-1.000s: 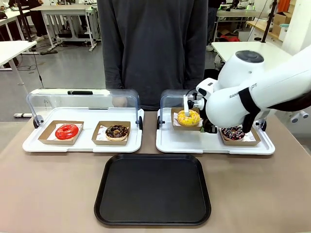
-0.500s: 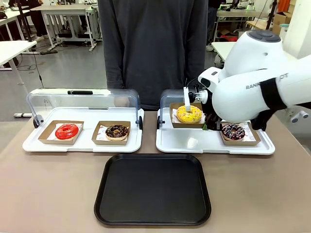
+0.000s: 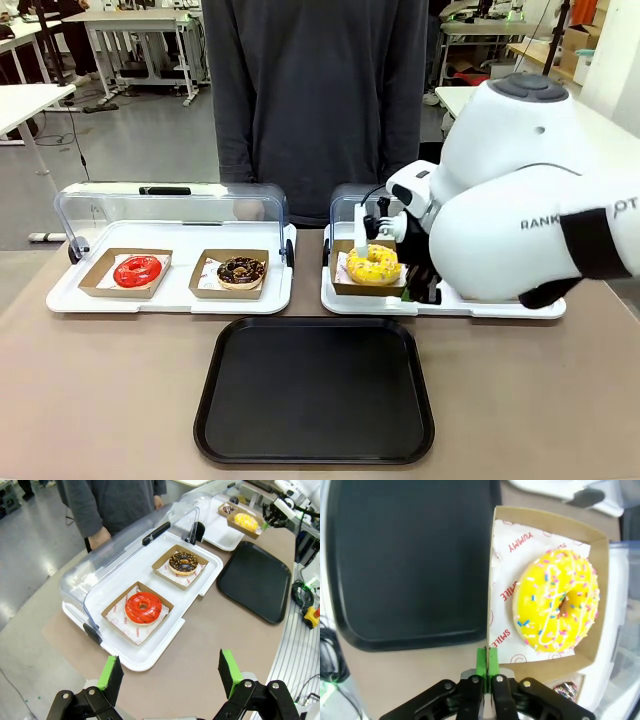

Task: Move the third donut from the left to the tray.
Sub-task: Pick up the Paper togo box containing the Donut indicated by the person and place it on the Handle tray.

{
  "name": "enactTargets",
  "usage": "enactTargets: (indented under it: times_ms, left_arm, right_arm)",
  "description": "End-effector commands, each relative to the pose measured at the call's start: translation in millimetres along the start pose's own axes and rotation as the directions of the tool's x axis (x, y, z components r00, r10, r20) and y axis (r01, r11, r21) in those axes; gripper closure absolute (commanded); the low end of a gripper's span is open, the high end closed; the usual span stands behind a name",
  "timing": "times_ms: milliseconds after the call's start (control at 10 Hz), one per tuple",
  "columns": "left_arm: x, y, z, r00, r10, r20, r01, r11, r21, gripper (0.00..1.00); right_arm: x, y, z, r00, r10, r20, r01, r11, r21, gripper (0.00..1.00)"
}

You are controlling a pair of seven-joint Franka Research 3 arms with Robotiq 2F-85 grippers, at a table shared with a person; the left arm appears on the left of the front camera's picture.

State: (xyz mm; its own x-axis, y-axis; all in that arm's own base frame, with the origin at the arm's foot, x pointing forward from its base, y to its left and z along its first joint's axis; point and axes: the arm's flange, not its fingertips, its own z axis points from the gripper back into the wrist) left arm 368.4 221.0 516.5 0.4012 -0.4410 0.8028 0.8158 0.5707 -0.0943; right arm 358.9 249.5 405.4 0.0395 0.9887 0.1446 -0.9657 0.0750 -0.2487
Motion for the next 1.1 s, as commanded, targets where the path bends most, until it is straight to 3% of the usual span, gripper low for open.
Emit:
enactTargets:
  times_ms: [0, 400, 1000]
  left_arm:
    - [2, -2, 1, 1.0, -0.006, 0.011, 0.006, 1.0, -0.003, 0.0]
    - [2, -2, 1, 1.0, -0.006, 0.011, 0.006, 1.0, -0.003, 0.0]
    - [2, -2, 1, 1.0, -0.006, 0.011, 0.006, 1.0, -0.003, 0.0]
  right_arm:
    - [16, 28, -10, 1.0, -0.018, 0.016, 0.018, 1.0, -0.017, 1.0]
    - [50, 75, -39, 1.0, 0.006, 0.015, -0.006, 1.0, 0.009, 1.0]
    - [66, 121, -86, 1.0, -0.009, 0.004, 0.009, 1.0, -0.01, 1.0]
